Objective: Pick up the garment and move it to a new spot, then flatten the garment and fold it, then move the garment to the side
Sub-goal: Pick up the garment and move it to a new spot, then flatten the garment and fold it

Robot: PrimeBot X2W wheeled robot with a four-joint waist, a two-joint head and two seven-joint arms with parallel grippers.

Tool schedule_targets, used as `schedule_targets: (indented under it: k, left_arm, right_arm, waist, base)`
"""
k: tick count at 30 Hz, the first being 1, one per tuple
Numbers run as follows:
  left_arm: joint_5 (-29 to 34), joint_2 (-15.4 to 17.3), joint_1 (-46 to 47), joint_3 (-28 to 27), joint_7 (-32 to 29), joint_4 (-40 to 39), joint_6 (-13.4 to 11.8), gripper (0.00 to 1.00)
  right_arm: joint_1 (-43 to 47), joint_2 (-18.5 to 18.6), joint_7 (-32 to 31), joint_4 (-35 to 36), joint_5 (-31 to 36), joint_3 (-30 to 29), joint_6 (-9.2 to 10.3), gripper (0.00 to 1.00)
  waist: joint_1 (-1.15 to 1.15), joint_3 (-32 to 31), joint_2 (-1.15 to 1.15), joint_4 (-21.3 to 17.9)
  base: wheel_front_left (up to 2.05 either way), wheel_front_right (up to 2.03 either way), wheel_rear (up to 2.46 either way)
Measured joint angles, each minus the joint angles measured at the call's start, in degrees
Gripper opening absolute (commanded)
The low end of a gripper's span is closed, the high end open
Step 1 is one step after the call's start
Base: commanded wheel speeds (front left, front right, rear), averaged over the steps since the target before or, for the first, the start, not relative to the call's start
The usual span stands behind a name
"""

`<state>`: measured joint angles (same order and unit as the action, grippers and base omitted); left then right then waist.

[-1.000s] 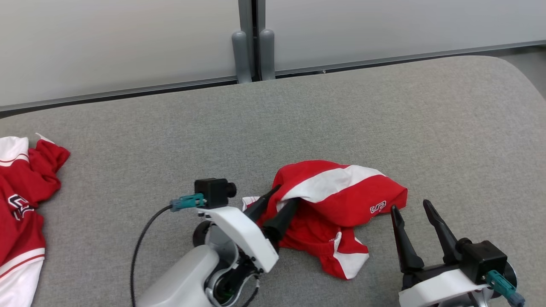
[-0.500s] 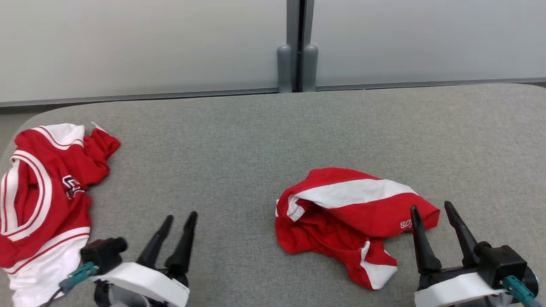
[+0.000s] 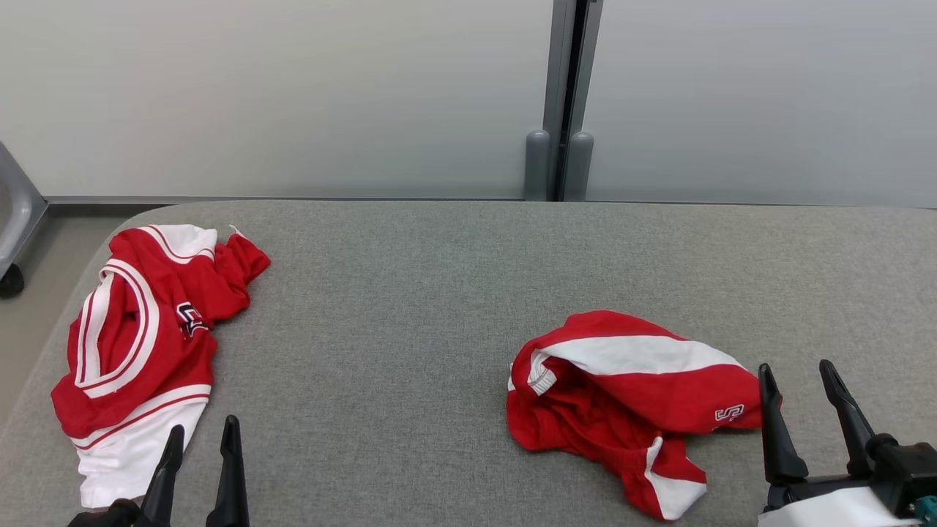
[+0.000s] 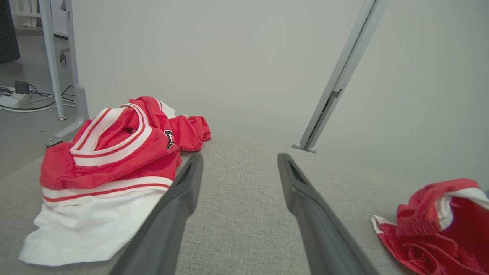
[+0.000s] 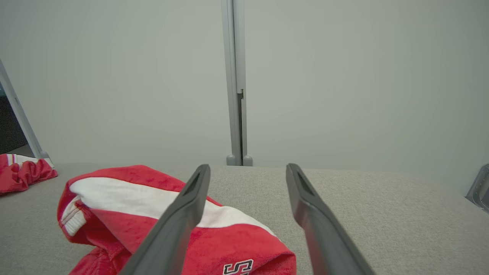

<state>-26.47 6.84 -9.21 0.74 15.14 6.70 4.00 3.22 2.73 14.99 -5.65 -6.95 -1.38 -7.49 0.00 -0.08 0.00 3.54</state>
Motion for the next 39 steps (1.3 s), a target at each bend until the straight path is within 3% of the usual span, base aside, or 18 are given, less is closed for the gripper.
schedule_targets:
  k: [6,14,22,25,28,34,39]
  left_arm:
    - [6.2,-2.1,-1.2,-2.5,0.0,0.6,2.4,1.0]
    - [7.2,-3.6,-1.2,-3.5,0.0,1.8,3.3,1.0]
    - [5.8,-3.8,0.3,1.3,0.0,1.8,3.3,1.0]
    - [4.4,-3.8,1.9,5.9,0.0,1.1,3.3,1.0]
    - [2.9,-2.8,4.0,15.3,-0.5,1.2,3.3,1.0]
    - [-1.5,0.7,13.4,33.5,-5.5,1.1,3.4,1.0]
    - [-4.6,2.0,22.2,43.9,-11.0,3.9,3.4,1.0]
  right_arm:
    - [1.2,0.0,0.0,-0.4,0.0,-1.5,0.0,1.0]
    - [1.6,0.0,0.0,-1.1,0.0,-1.4,0.0,1.0]
    - [1.4,0.0,0.0,-1.1,0.0,-0.1,0.0,1.0]
    - [0.9,0.0,0.0,-1.0,0.0,0.0,0.0,1.0]
    - [0.8,0.0,0.0,-1.0,0.2,0.2,0.0,1.0]
    - [-0.6,0.0,0.0,-0.7,0.2,1.4,0.0,1.0]
    - [-2.5,0.0,0.0,-0.7,-0.4,2.2,0.0,1.0]
  waist:
    - [0.0,-0.9,0.0,-0.3]
    - [0.0,-1.5,0.0,-1.6]
    - [0.0,-0.9,0.0,-3.3]
    - [0.0,-0.5,0.0,-4.2]
    - [0.0,-0.1,0.0,-5.2]
    - [0.0,1.6,0.0,-7.6]
    - [0.0,3.8,0.0,-10.5]
  base:
    - [0.0,0.0,0.0]
    - [0.0,0.0,0.0]
    - [0.0,0.0,0.0]
    - [0.0,0.0,0.0]
    - [0.0,0.0,0.0]
    - [0.0,0.0,0.0]
    - [0.0,0.0,0.0]
